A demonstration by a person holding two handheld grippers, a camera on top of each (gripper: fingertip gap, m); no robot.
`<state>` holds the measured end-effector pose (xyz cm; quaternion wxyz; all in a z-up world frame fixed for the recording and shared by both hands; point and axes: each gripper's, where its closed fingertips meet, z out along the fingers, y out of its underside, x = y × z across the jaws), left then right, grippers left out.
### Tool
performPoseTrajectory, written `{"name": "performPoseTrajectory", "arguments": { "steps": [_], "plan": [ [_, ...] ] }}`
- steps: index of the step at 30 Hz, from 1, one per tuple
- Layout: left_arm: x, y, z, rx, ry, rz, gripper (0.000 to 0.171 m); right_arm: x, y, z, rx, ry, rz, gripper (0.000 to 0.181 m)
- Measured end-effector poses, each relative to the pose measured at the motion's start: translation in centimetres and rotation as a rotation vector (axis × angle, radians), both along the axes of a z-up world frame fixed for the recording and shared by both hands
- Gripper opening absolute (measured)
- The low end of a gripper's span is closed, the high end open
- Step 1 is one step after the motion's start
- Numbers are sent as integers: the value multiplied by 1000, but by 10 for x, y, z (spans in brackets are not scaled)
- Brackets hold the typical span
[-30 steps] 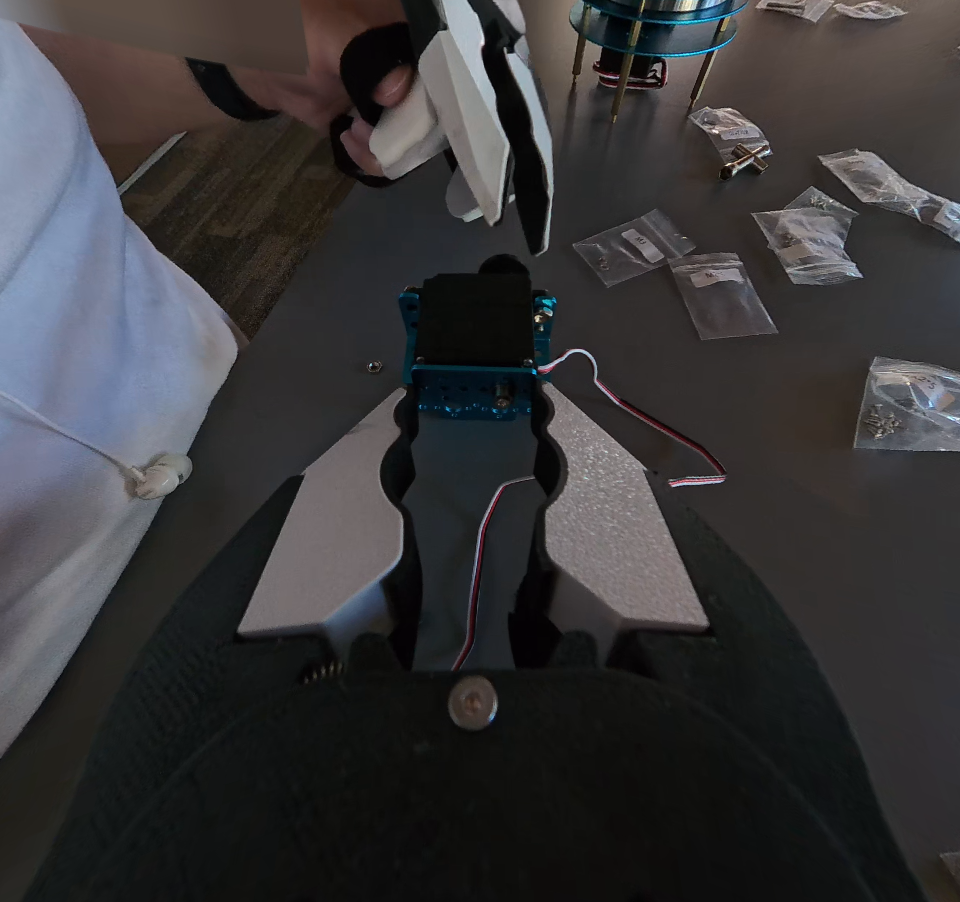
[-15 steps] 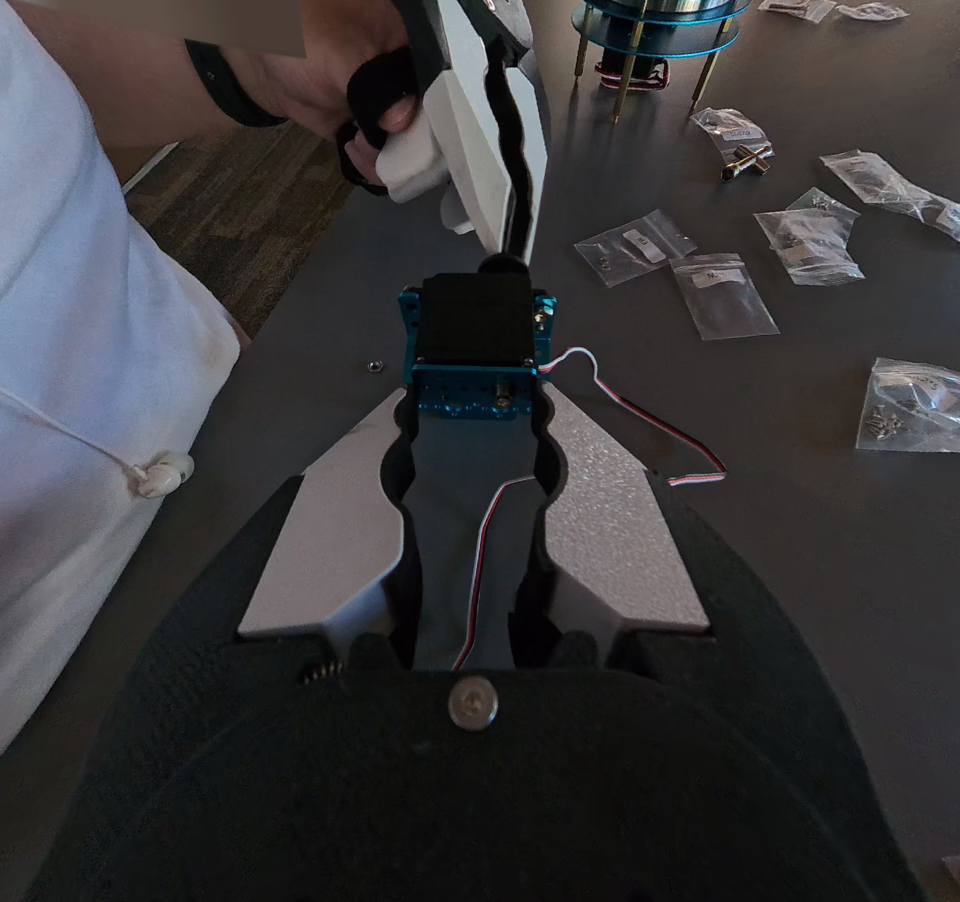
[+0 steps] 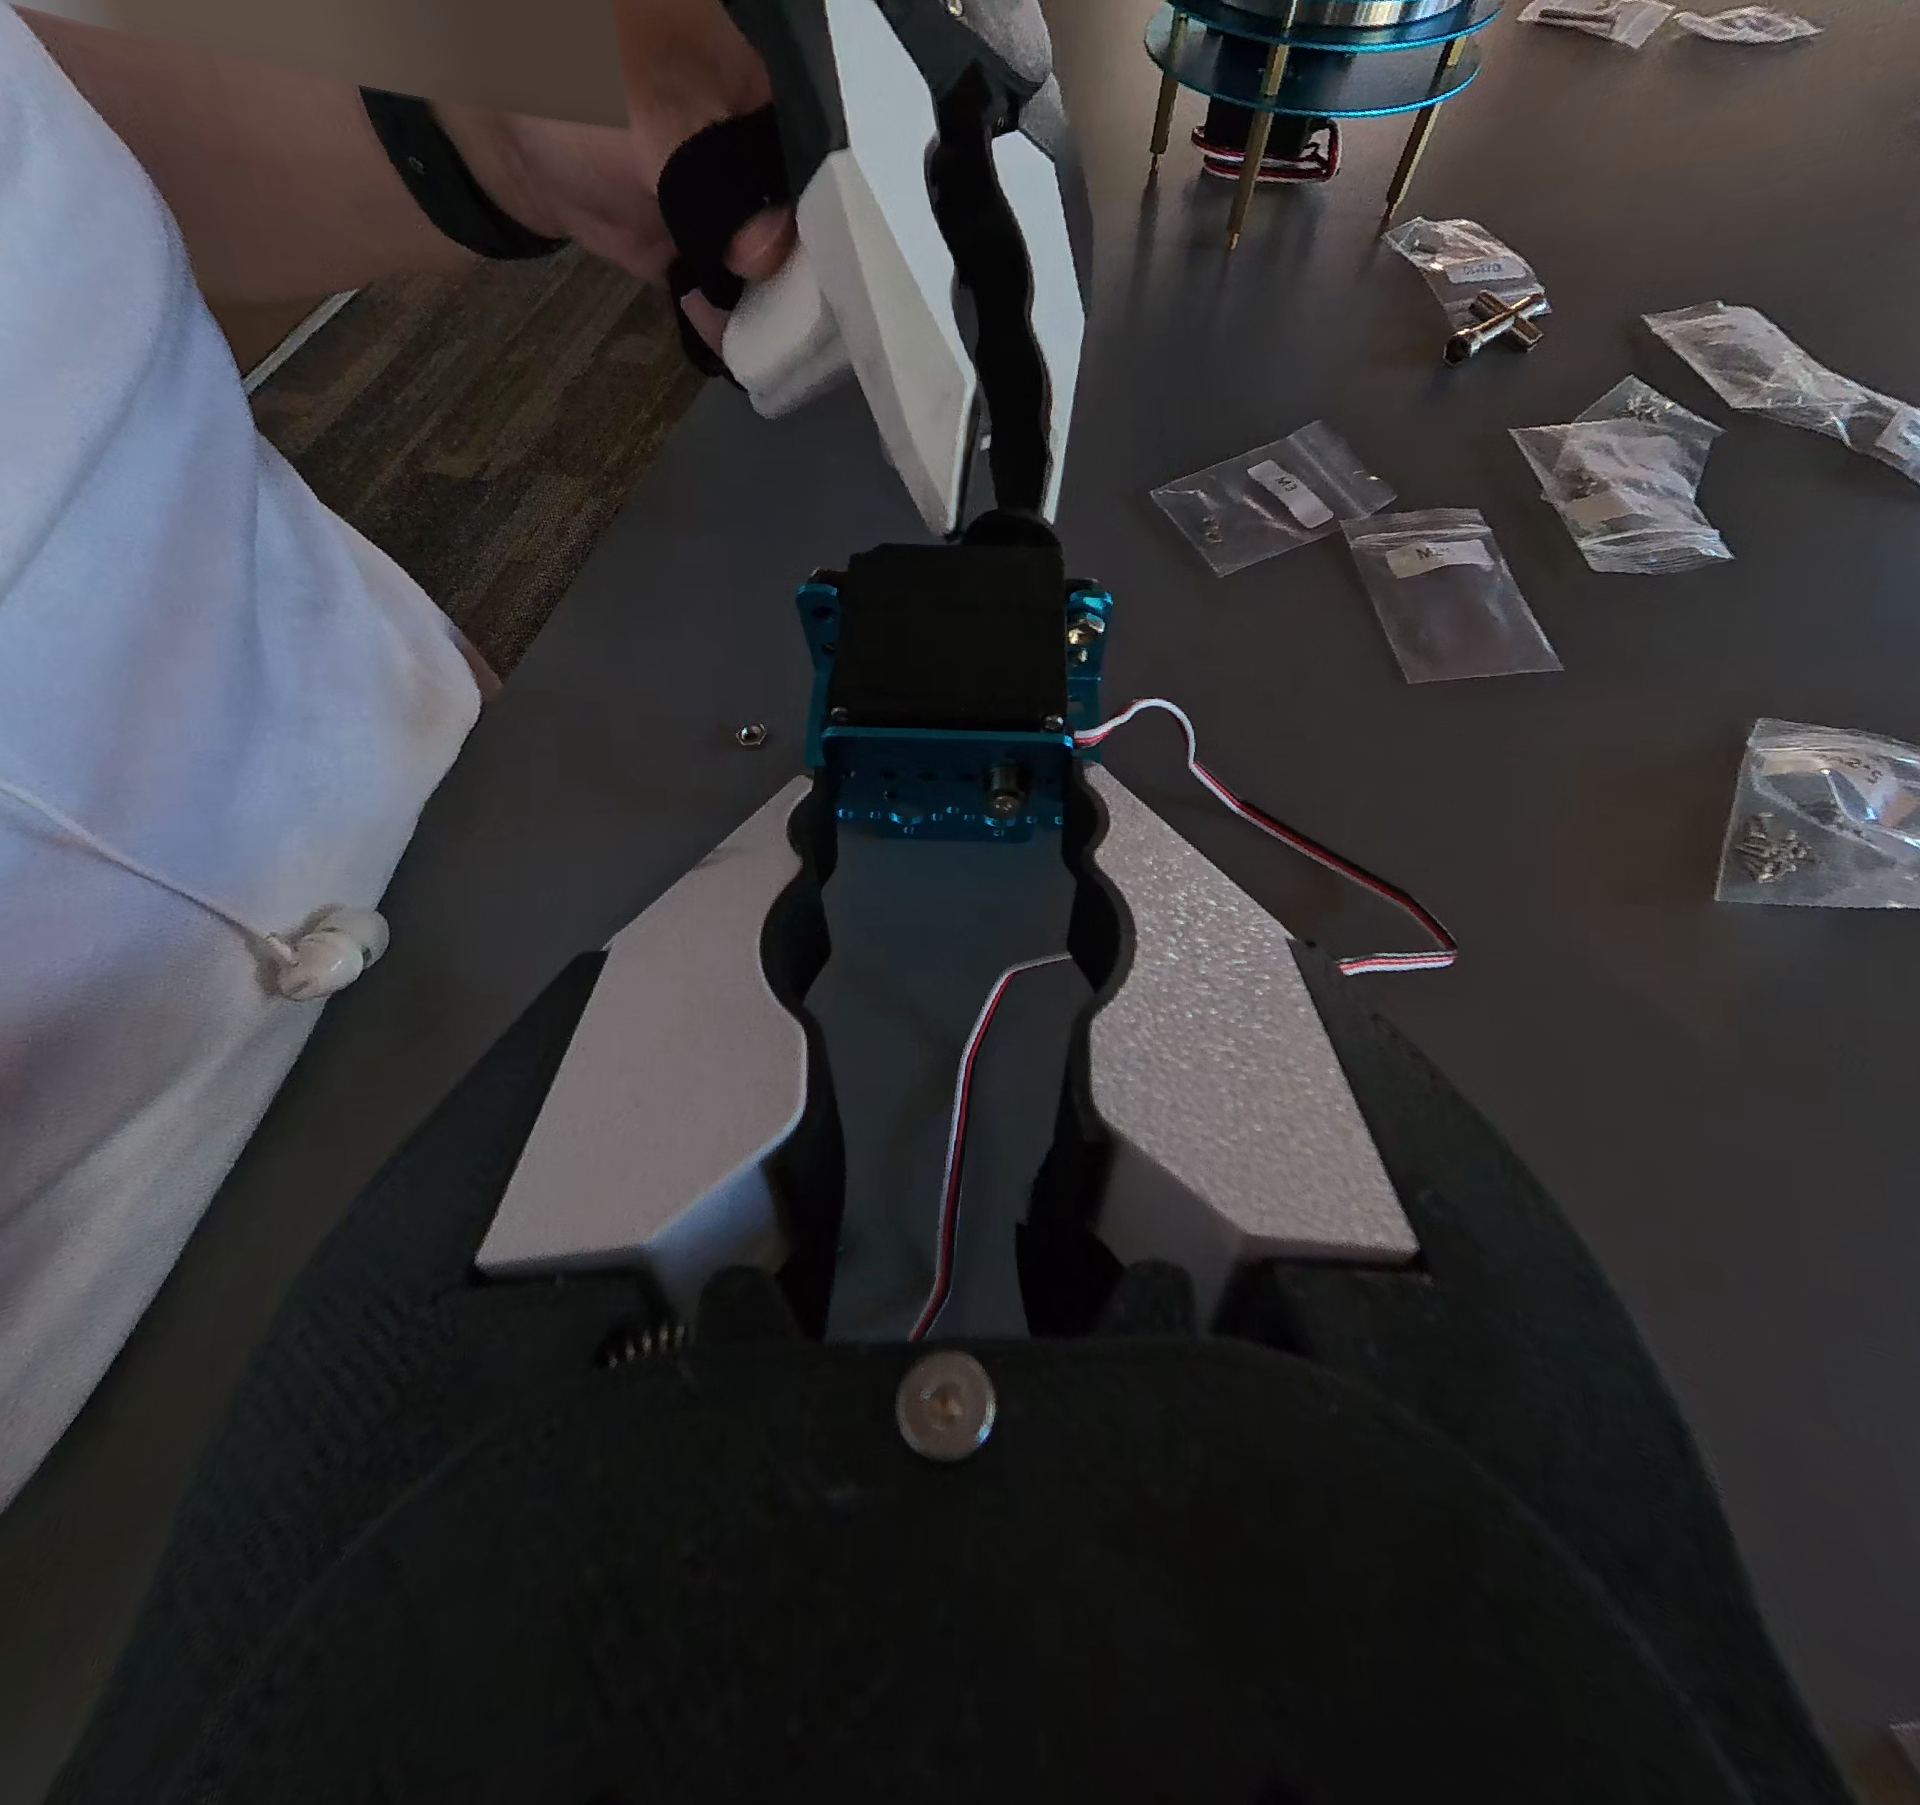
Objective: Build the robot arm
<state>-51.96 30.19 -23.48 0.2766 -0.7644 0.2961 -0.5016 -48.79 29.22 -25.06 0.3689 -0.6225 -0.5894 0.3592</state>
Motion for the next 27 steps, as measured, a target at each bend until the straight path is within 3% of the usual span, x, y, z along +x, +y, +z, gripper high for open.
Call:
{"name": "performPoseTrajectory", "arguments": {
  "steps": [6,11,14,18,27],
  "plan": [
    [-8,-5,7,10,-17,-1,23,0,0,0,2,-1,0,44],
    [-10,-32,5,75,-33,-138,14,0,0,0,0,4,3,44],
    [-5,-43,-3,176,37,-176,11,-1,0,0,-2,6,3,44],
    [-3,-40,-14,226,142,-117,0,-1,0,0,-4,8,3,44],
    [4,-39,-1,107,49,-30,8,-1,0,0,-3,7,4,44]
  ]
}}
